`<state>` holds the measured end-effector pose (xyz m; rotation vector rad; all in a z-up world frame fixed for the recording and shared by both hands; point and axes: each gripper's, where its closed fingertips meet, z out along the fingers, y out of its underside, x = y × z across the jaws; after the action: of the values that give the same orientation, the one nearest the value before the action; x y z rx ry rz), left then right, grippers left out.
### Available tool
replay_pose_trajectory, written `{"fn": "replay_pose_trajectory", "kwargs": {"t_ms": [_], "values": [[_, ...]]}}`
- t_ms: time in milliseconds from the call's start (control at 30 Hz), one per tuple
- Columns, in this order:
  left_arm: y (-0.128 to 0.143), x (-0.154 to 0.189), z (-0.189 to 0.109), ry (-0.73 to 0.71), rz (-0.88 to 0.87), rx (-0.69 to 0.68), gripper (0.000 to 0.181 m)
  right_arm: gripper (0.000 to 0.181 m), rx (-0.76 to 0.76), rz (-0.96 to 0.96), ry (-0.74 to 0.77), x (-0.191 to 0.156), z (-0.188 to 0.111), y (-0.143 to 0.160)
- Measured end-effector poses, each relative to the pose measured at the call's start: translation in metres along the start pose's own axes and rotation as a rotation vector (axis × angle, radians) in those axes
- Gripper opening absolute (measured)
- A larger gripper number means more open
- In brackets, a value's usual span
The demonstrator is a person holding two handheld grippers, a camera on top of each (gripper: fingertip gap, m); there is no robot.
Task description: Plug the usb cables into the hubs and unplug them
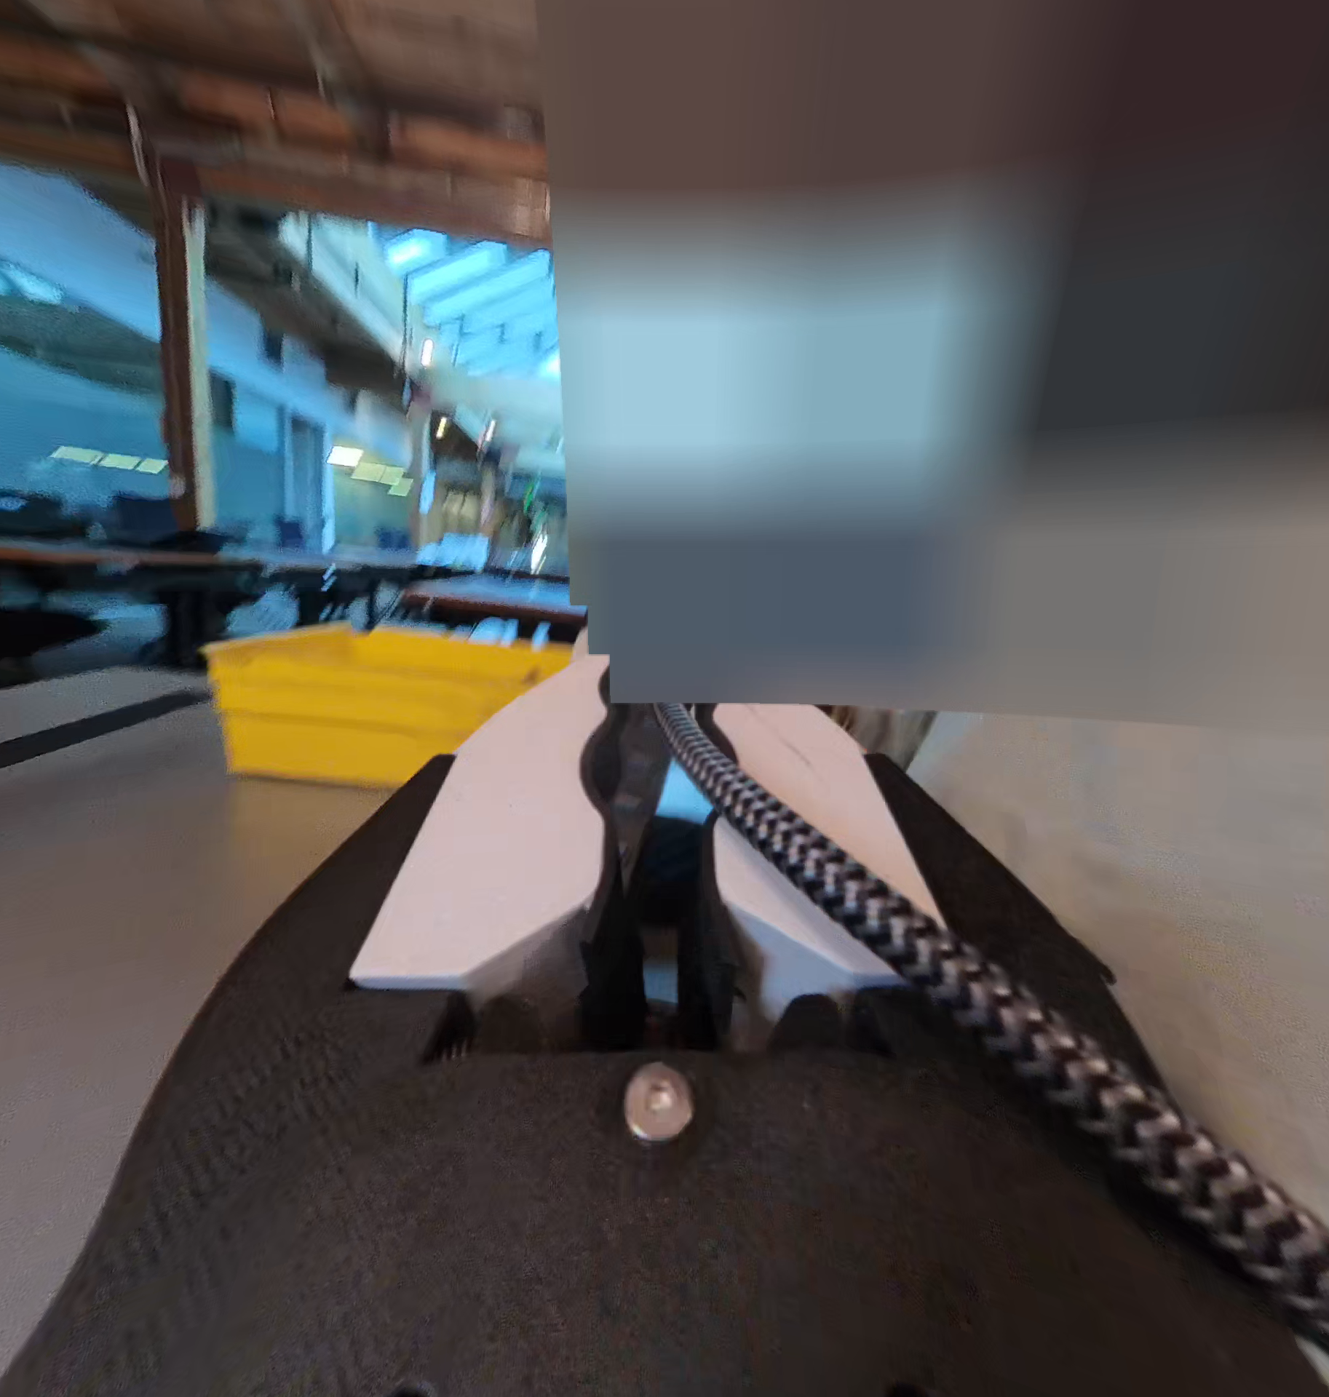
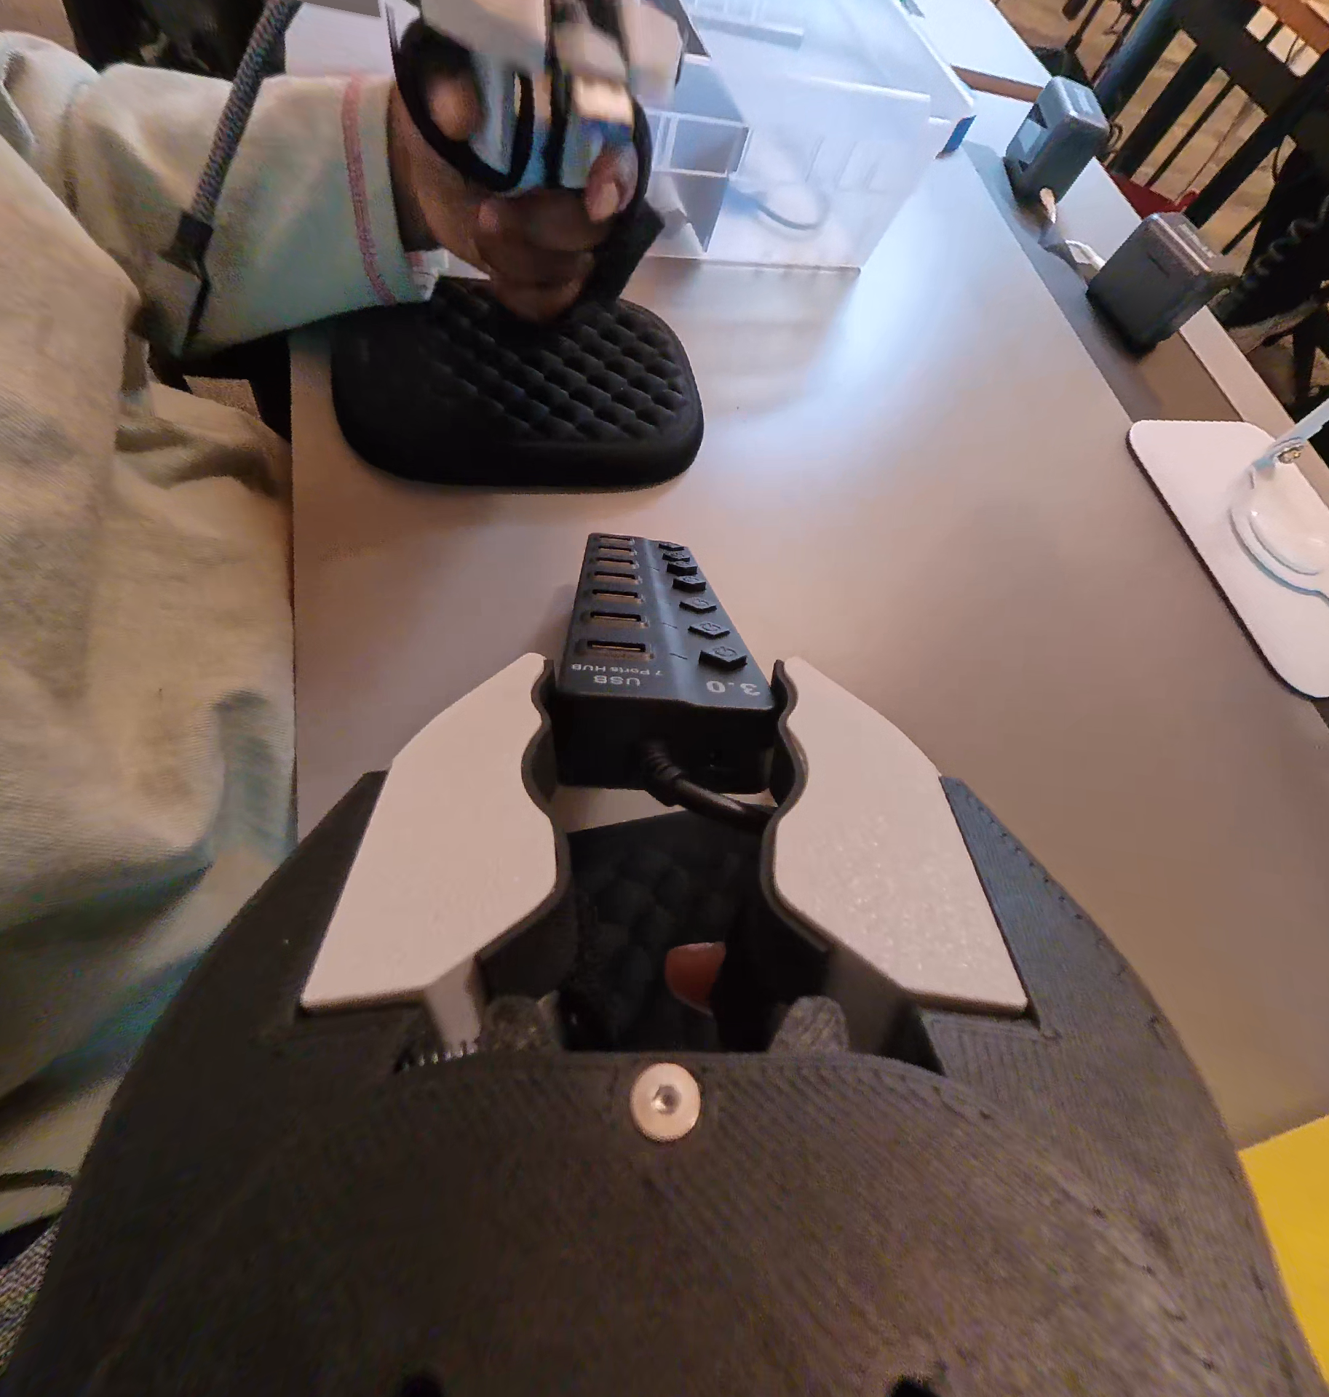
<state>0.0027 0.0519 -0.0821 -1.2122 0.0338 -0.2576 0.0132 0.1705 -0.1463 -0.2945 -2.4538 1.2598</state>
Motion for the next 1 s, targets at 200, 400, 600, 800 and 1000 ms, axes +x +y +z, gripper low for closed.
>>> {"fn": "replay_pose_trajectory", "kwargs": {"t_ms": [200, 400, 600, 800, 1000], "values": [[0.038, 0.005, 0.027, 0.001, 0.275, -0.439, 0.016, 0.054, 0.016, -0.011, 0.004, -0.003, 0.002, 0.002], [0.067, 0.003, 0.043, 0.023, 0.424, -0.629, 0.016, 0.054, -0.055, -0.025, 0.008, -0.007, 0.004, -0.001], [0.081, 0.001, 0.045, 0.039, 0.445, -0.726, 0.016, 0.054, -0.104, -0.068, 0.008, -0.011, 0.006, -0.008], [0.08, 0.006, 0.052, 0.054, 0.342, -0.736, 0.016, 0.054, -0.118, -0.126, 0.001, -0.015, 0.008, -0.012], [0.084, 0.008, 0.053, 0.073, 0.247, -0.749, 0.016, 0.054, -0.109, -0.13, 0.0, -0.016, 0.01, -0.011]]}}
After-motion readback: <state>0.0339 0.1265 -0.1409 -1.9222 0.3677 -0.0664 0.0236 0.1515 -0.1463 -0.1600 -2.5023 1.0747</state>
